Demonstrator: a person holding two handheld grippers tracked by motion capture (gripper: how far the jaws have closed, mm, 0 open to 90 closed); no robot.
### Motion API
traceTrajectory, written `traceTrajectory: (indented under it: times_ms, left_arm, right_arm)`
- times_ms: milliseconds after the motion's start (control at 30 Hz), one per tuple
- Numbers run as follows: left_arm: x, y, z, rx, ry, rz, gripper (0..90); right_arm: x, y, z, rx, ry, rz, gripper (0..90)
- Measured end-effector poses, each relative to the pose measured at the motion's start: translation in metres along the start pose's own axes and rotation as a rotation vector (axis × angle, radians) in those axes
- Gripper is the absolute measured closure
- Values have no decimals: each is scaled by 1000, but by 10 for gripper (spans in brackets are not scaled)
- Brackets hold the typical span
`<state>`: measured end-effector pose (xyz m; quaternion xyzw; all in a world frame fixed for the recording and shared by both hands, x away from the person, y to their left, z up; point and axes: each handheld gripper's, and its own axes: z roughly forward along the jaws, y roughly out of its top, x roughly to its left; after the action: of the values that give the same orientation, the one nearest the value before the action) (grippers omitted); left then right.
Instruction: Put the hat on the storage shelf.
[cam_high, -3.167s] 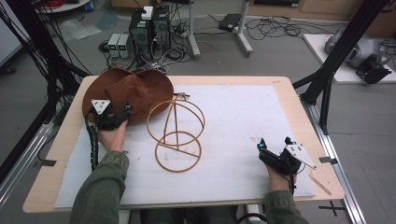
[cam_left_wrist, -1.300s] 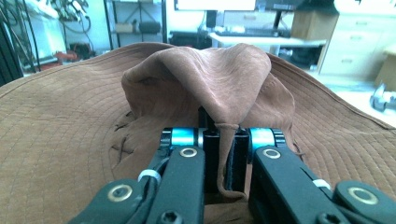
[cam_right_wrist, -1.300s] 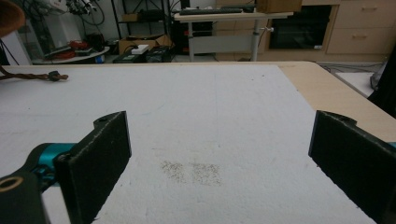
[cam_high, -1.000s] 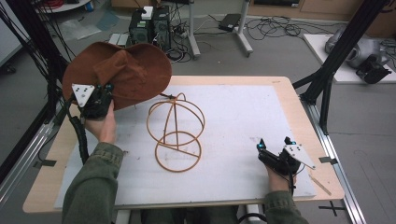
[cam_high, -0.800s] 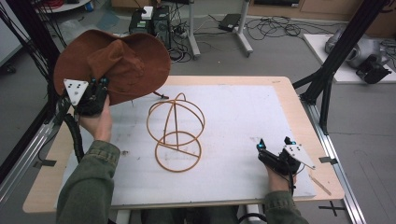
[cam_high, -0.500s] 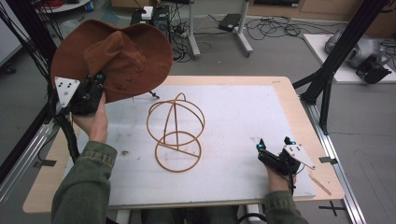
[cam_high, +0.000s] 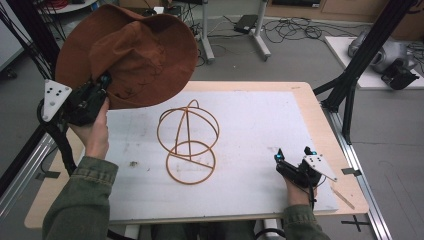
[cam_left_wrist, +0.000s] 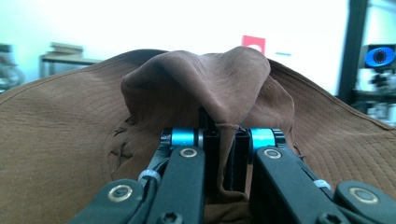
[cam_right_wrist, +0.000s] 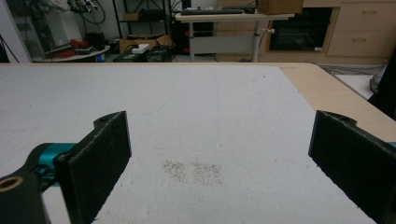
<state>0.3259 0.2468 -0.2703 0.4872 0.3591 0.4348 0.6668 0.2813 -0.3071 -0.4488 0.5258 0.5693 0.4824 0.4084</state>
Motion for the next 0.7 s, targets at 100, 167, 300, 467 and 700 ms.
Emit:
traceTrajectory:
  times_ms: [100,167,300,467,700]
  left_arm:
    - [-5,3,-1,-13,-42,-14,878]
    - [-6,5,-2,-15,-87,-29,877]
    - [-11,8,-3,-25,-183,-52,877]
    - [-23,14,-3,-26,-297,-49,877]
    - [-41,19,0,2,-459,-44,877]
  right_arm:
    - [0,0,0,1,1,-1,49]
    - [0,0,0,-2,1,-4,49]
    - [0,0,0,-2,4,-3,49]
    - [0,0,0,1,2,-8,49]
    - [0,0,0,-2,4,-7,49]
